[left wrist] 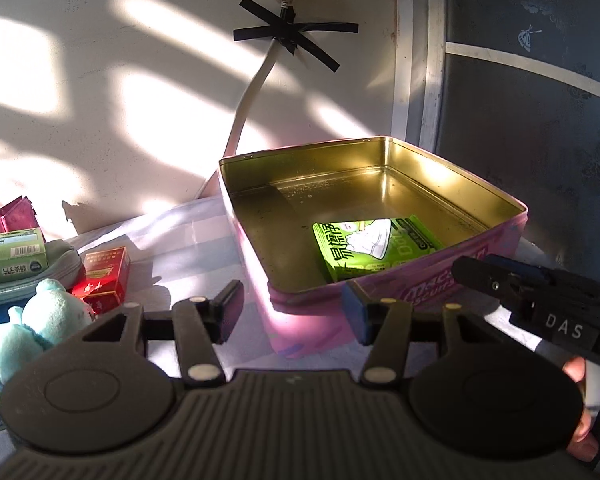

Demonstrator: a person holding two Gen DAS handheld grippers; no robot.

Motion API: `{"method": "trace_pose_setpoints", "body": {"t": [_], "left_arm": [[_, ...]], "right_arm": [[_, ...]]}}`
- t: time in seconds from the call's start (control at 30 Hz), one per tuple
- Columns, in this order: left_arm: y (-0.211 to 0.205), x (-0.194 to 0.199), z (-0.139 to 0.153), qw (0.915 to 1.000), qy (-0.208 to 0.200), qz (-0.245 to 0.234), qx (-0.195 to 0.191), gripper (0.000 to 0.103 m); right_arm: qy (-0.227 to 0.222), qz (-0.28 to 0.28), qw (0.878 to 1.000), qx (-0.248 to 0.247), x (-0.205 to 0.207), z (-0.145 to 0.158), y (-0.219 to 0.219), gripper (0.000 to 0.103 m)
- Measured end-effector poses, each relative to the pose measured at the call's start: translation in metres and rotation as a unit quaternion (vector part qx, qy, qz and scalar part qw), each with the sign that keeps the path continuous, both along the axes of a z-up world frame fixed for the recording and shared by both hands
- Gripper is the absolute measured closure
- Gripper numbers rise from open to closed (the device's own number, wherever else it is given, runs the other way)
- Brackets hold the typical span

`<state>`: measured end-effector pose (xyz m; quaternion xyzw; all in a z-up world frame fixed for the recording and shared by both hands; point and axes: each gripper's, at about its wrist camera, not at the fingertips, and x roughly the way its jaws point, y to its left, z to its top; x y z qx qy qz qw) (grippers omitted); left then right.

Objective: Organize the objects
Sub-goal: 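Withdraw the right gripper from the tin back toward the pile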

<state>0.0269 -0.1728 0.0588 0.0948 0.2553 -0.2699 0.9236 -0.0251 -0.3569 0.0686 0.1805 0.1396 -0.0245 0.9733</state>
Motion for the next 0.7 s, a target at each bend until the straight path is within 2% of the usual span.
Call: {"method": "trace_pose_setpoints", "body": {"t": [0.2, 0.37, 0.6, 0.7], "left_arm": [[0.031, -0.002, -0.023, 0.9986, 0.030, 0.038, 0.020, 0.046], [0.060, 0.000, -0.040, 0.9954, 0.046, 0.078, 0.031, 0.046], [0.105, -0.001, -0.057, 0.9908, 0.046, 0.122, 0.037, 0.045], [0.125, -0.003, -0.061, 0.9894, 0.039, 0.136, 0.032, 0.040]], "right_arm": [[0.056, 0.039, 0.998, 0.010, 0.003, -0.010, 0.026, 0.062], [0.079, 0.074, 0.994, -0.005, 0.011, -0.011, 0.054, 0.062], [0.108, 0.120, 0.987, -0.021, 0.026, -0.017, 0.094, 0.062], [0.114, 0.133, 0.984, -0.034, 0.031, -0.018, 0.108, 0.059]]}}
